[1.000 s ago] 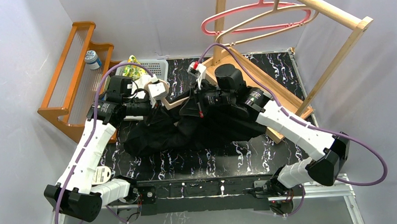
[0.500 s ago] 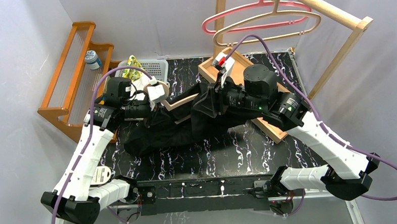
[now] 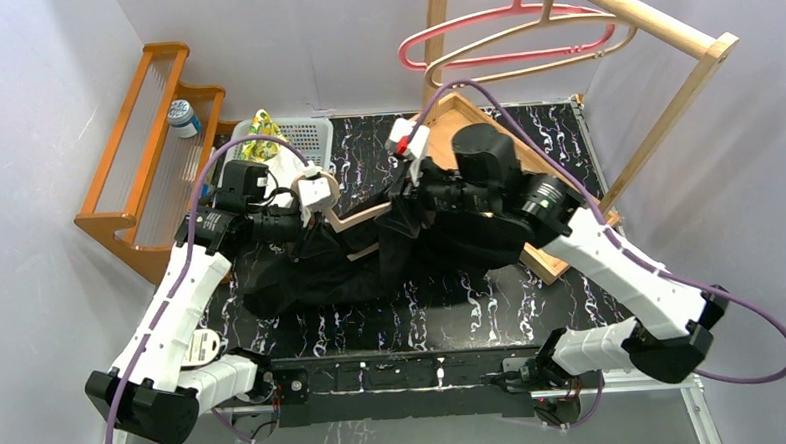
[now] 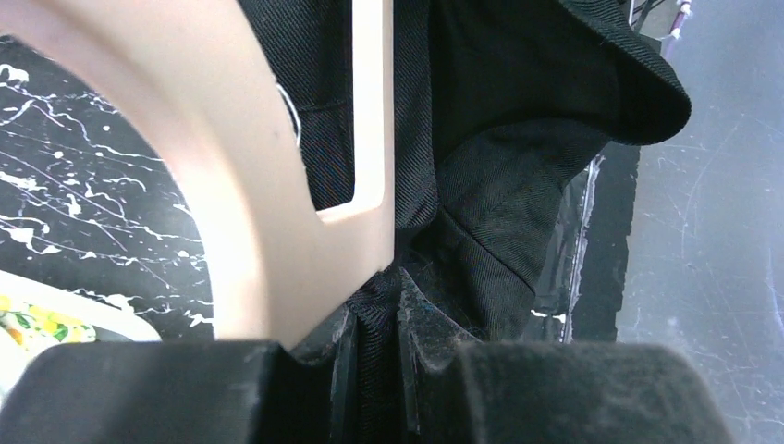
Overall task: Place the skirt on the hanger
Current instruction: Hang the skirt on the hanger.
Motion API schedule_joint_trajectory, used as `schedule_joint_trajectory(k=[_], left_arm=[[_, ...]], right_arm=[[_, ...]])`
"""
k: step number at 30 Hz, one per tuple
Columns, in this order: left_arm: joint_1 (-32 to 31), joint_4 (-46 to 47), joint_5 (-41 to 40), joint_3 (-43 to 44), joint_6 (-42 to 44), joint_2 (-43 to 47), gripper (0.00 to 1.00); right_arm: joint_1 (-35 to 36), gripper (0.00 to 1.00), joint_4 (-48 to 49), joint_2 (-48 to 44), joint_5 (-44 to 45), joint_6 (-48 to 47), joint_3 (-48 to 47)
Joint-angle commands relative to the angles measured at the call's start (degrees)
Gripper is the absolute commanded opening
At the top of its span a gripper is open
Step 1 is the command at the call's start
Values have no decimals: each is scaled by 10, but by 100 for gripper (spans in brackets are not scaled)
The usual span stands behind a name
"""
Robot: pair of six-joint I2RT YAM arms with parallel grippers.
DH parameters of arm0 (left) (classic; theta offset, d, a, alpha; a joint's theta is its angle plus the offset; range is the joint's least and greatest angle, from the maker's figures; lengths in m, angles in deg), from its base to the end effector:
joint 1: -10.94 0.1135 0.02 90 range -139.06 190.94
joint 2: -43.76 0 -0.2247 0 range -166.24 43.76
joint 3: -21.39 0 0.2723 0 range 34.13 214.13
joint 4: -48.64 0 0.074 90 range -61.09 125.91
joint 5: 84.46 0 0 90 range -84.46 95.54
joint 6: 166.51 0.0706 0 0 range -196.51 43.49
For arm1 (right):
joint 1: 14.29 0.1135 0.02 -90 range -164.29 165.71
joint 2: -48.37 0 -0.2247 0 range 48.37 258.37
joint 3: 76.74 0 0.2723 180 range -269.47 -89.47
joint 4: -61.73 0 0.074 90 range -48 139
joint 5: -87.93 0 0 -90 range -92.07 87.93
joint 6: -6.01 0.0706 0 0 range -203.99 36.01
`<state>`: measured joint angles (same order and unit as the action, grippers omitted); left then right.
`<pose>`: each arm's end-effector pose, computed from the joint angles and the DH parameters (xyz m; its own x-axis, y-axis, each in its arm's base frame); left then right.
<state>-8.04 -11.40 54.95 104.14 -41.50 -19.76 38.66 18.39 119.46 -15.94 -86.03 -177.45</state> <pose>0.2357 -0.1378 0.3259 -0.0730 0.4198 -0.9047 0.9731 0.2289 0.0277 0.1807 0.2675 0.4268 -0.1102 -0.2034 -0.9729 -0.9197 0.3921 0.0222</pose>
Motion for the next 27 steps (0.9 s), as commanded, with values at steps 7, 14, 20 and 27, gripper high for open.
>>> schedule_joint_trajectory(k=[7, 14, 20, 27], left_arm=[[-3, -4, 26, -13, 26, 32, 0], [-3, -28, 3, -4, 61, 39, 0], [-3, -41, 2, -7, 70, 50, 0], [-3, -42, 14, -2, 70, 55, 0]], right_arm=[[1, 59, -81, 125, -158, -182, -113], [2, 52, -160, 192, -201, -219, -170], [2, 41, -165, 230, -231, -204, -196], [1, 27, -175, 244, -260, -207, -195]])
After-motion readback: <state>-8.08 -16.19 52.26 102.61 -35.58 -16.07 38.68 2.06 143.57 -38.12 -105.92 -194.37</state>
